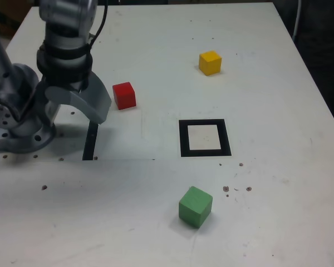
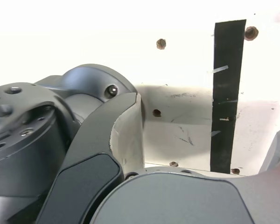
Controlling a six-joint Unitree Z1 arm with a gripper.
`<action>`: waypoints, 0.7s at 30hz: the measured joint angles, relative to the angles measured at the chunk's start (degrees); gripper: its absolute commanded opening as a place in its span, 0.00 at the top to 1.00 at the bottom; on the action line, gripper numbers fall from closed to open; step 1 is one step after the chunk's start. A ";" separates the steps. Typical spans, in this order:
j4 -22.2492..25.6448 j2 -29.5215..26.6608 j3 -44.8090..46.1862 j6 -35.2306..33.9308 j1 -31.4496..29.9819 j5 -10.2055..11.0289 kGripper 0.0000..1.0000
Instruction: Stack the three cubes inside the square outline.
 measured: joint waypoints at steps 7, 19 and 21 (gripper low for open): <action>6.18 -1.89 -5.58 0.03 0.04 2.51 0.01; 11.03 -1.88 -10.83 2.32 10.67 5.87 0.02; 10.83 -1.64 -12.39 3.63 12.60 6.56 0.02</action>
